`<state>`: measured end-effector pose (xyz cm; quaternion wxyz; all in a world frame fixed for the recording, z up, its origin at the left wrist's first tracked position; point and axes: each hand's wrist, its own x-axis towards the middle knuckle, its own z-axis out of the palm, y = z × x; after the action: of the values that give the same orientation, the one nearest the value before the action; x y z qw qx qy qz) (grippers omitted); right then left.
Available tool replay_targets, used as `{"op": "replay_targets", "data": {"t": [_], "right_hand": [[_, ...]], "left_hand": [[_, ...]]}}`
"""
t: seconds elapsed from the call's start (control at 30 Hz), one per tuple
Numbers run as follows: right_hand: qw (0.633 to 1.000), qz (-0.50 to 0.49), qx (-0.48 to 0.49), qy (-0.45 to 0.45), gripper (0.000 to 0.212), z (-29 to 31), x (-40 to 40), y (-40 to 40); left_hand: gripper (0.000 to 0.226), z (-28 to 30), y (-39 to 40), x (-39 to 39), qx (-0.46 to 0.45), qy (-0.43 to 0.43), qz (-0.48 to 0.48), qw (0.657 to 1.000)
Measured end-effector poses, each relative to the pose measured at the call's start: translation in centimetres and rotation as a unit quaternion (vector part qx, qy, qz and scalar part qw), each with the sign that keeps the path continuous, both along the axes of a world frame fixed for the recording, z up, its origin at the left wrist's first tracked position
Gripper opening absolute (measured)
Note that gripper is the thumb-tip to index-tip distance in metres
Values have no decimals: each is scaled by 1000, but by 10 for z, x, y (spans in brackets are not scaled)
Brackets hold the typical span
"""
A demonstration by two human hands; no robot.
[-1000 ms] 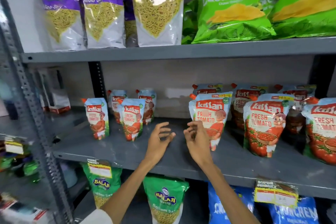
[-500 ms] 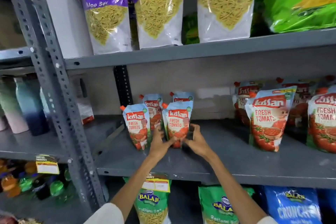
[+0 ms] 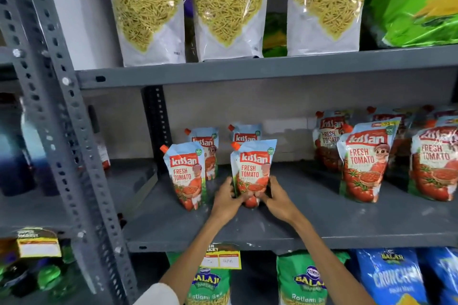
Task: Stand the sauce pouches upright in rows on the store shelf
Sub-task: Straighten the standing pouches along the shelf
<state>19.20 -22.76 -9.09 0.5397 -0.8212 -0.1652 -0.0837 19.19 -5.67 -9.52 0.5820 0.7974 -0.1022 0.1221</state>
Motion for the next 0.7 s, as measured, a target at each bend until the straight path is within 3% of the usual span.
{"op": "replay_targets", "data": {"t": [0.2,0.37,0.47,0.6,0.7], "right_hand": [[1000,-21,-10,18,39,1,1,2],[994,-103,-16,-5,90,12,-19,0],[980,-159,-29,-114,69,18,-33,5],[980,-107,2,-169,28,30,-41,36],[987,-37,-27,-155,27,37,-38,81]], "left_hand": [[53,0,1,2,15,0,3,1000],[88,3,10,-19,8,-19,33,999],[70,8,26,-39,-13,-61,59,996],[24,23,58,-64,-77,-137,131,979],[25,27,91,-71,-108,-159,238,952]]}}
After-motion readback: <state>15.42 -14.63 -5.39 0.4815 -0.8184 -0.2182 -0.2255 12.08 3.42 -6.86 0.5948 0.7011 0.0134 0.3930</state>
